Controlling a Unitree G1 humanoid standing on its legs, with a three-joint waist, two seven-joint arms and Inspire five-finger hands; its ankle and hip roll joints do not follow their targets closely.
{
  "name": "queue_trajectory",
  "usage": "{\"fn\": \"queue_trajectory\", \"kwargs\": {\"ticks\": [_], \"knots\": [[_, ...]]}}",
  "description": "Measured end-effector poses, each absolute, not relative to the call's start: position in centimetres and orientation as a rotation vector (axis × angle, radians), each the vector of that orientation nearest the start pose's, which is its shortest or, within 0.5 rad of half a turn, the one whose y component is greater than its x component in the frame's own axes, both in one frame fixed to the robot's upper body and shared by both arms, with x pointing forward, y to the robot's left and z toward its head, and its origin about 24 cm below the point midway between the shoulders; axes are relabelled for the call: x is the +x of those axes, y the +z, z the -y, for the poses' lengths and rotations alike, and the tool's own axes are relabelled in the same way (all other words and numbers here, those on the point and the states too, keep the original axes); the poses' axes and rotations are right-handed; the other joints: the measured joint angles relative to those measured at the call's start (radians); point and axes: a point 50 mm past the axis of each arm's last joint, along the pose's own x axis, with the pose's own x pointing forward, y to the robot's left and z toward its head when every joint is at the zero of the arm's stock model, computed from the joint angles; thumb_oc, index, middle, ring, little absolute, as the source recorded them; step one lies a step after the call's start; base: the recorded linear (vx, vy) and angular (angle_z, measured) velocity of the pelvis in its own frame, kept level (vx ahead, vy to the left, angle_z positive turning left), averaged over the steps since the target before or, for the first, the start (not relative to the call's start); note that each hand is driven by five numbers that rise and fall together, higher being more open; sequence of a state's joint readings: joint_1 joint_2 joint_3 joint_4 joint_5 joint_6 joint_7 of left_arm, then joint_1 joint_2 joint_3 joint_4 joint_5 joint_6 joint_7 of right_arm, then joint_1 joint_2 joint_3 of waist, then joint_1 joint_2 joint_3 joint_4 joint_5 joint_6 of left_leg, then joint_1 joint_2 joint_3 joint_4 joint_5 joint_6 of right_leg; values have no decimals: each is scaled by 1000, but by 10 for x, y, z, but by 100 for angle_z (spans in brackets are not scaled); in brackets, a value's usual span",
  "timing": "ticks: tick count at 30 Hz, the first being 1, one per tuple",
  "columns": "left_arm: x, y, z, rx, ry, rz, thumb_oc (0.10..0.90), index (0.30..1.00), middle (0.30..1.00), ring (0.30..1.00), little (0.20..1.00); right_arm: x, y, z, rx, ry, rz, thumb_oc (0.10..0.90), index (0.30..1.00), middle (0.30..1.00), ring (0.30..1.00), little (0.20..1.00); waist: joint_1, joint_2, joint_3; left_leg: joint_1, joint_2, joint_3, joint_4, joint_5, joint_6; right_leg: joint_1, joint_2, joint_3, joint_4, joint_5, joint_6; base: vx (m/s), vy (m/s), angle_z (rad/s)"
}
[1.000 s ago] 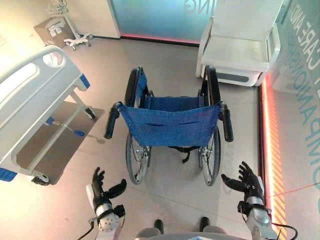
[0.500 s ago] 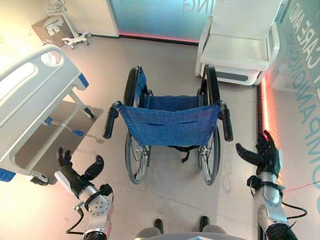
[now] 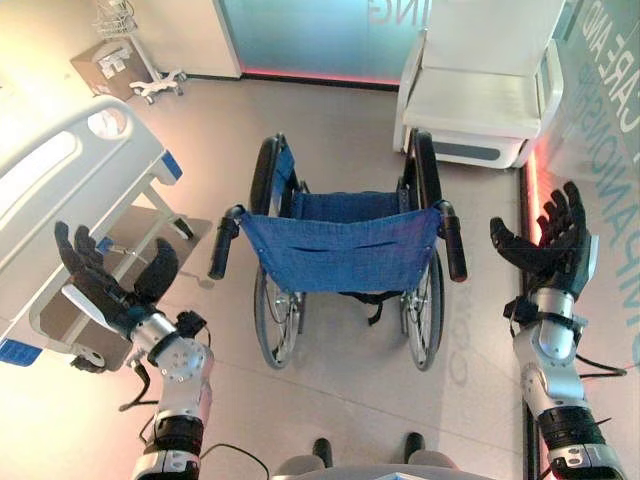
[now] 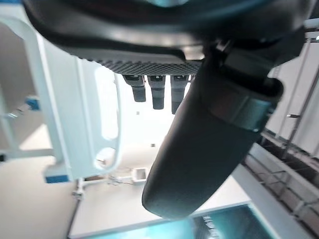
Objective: Push the wheelchair next to the bed
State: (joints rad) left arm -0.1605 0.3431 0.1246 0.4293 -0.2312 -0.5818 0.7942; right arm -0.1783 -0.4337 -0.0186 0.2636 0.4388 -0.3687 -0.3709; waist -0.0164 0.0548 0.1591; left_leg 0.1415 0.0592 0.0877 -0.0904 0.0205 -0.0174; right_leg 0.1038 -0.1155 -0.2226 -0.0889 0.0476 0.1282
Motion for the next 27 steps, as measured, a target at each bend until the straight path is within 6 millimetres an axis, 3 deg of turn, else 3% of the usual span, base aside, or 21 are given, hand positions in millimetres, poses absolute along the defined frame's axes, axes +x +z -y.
{"fn": "queue_trajectory", "kwargs": {"ticks": [8,16,27], "knots": [[266,79,-283,-132,822,395,800,900,900,900,900,297,100,249,41,-383,274,800,900,900,900,900,3,0,0,1,1,-1,0,1,-1,2,1,0,0,1,-1,0,0,0],[282,98,-276,-15,587,391,800,900,900,900,900,301,108,236,21,-315,271,800,900,900,900,900,5,0,0,1,0,-1,0,1,-1,2,1,0,0,1,-1,0,0,0],[293,86,-276,161,331,157,800,900,900,900,900,304,105,238,-108,-242,167,800,900,900,900,900,2,-1,1,0,0,-1,0,1,-1,0,2,0,0,1,-1,0,0,0]]}}
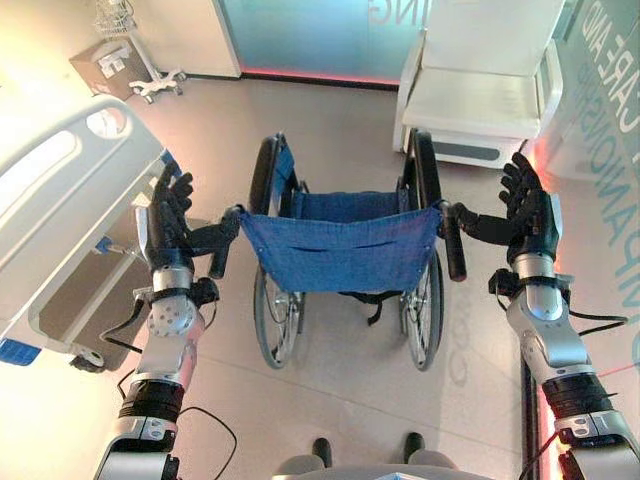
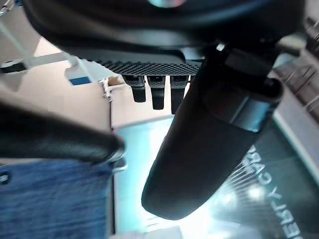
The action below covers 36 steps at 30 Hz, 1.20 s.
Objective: Push the wheelchair next to the bed
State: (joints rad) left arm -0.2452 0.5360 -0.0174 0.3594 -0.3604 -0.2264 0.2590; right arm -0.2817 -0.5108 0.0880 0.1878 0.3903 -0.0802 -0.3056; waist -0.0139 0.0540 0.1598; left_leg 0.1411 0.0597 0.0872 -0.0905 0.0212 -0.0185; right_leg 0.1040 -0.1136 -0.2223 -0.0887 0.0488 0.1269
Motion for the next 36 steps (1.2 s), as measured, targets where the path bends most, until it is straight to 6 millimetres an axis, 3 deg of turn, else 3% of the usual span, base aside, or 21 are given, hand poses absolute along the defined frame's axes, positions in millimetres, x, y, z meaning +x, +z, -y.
{"fn": "queue_trajectory", "kwargs": {"ticks": [16,23,29,36], "knots": [[294,78,-282,373,220,8,800,900,900,900,900,305,105,240,-152,-187,113,800,900,900,900,900,0,2,7,-6,0,0,0,0,0,-6,0,0,0,0,0,0,0,0],[295,73,-285,427,250,-33,800,900,900,900,900,306,111,233,-180,-125,125,800,900,900,900,900,-6,11,16,-9,-1,0,0,0,0,-9,1,-1,0,0,0,0,0,0],[308,68,-279,493,229,-92,800,900,900,900,900,314,113,221,-252,-25,83,800,900,900,900,900,-11,14,19,-8,-2,0,0,1,-2,-8,2,0,0,0,0,0,0,0],[320,75,-275,510,215,-95,800,900,900,900,900,319,110,209,-274,35,39,800,900,900,900,900,-2,10,29,-8,-2,-1,0,2,-3,-8,3,-1,0,0,0,0,0,0]]}}
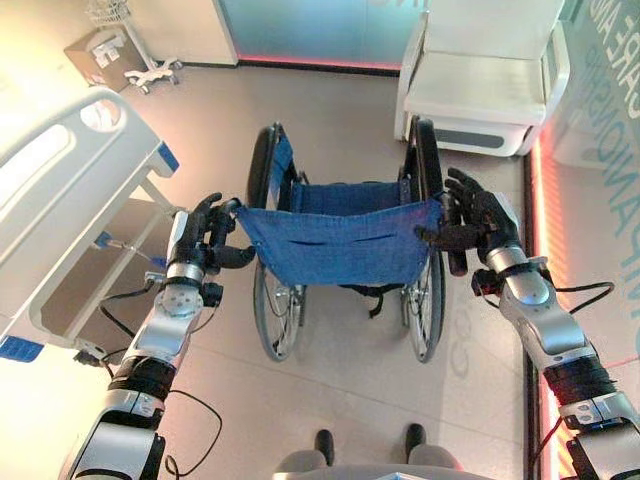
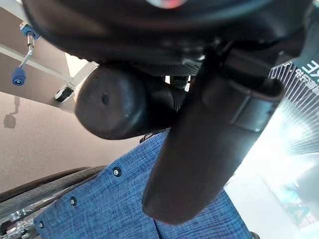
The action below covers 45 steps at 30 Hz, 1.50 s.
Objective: Push the wheelchair next to the bed
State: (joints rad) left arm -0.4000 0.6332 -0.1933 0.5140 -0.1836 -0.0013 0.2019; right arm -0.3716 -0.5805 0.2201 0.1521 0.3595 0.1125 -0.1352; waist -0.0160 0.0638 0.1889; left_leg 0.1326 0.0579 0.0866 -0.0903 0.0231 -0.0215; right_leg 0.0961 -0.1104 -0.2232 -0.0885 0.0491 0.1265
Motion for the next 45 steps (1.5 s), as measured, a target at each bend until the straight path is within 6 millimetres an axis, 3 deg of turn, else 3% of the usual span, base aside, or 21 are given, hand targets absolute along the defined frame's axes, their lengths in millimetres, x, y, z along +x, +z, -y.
{"fn": "queue_trajectory", "kwargs": {"ticks": [18,23,37,45], "knots": [[326,80,-282,501,262,-106,800,900,900,900,900,332,114,204,-350,38,-39,800,900,900,900,900,-13,-13,8,5,0,1,0,1,-1,4,1,0,0,1,-1,0,0,0],[331,86,-281,523,253,-94,800,900,900,900,900,338,116,205,-366,32,-76,800,900,900,900,900,-12,-28,17,9,1,1,0,2,-3,8,2,1,0,3,-3,0,0,0],[340,92,-278,564,240,-123,800,900,900,900,900,353,132,202,-597,67,-139,800,900,900,900,900,-11,-35,21,11,3,0,0,3,-5,11,3,1,0,4,-5,-10,-4,0],[344,97,-274,588,227,-121,800,900,900,900,900,359,138,203,-637,68,-177,800,900,900,900,900,-7,-40,24,11,3,0,0,4,-5,11,4,1,0,4,-5,-12,-4,0]]}}
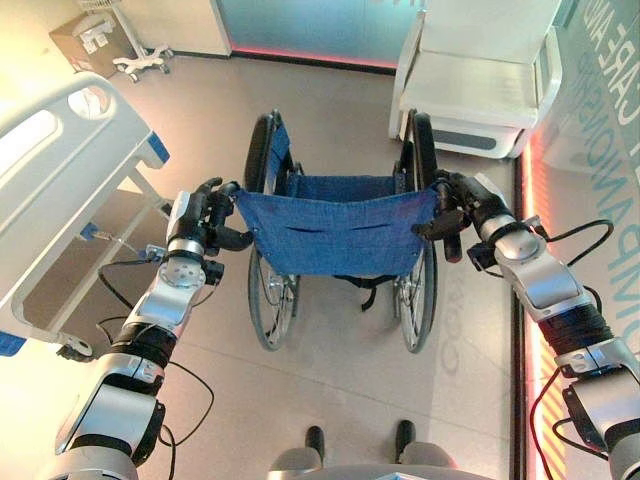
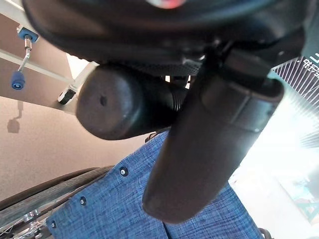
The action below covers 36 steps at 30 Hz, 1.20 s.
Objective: Push the wheelchair next to the bed
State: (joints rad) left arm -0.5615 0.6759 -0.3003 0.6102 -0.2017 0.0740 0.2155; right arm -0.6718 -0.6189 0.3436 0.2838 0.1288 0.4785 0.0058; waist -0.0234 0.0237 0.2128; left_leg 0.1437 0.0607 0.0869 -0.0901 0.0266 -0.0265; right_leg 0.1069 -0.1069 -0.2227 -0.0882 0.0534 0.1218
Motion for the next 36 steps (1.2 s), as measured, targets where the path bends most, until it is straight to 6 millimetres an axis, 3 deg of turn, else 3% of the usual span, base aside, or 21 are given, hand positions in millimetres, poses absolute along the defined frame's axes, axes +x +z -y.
{"fn": "queue_trajectory", "kwargs": {"ticks": [11,30,36], "knots": [[348,102,-272,597,222,-108,800,900,900,900,900,363,136,204,-526,-6,-273,800,900,900,900,900,7,-18,9,9,0,0,0,0,0,8,0,0,0,0,0,0,0,0],[348,102,-272,603,233,-106,800,900,900,900,900,367,136,206,-520,57,-311,800,900,900,900,900,7,-20,8,11,0,1,0,0,0,9,0,2,0,0,-1,0,0,0],[348,101,-271,609,227,-108,800,900,900,900,900,372,145,207,-611,105,-369,800,900,900,900,900,9,-22,6,12,0,2,0,0,0,11,0,2,0,1,-1,0,0,0]]}}
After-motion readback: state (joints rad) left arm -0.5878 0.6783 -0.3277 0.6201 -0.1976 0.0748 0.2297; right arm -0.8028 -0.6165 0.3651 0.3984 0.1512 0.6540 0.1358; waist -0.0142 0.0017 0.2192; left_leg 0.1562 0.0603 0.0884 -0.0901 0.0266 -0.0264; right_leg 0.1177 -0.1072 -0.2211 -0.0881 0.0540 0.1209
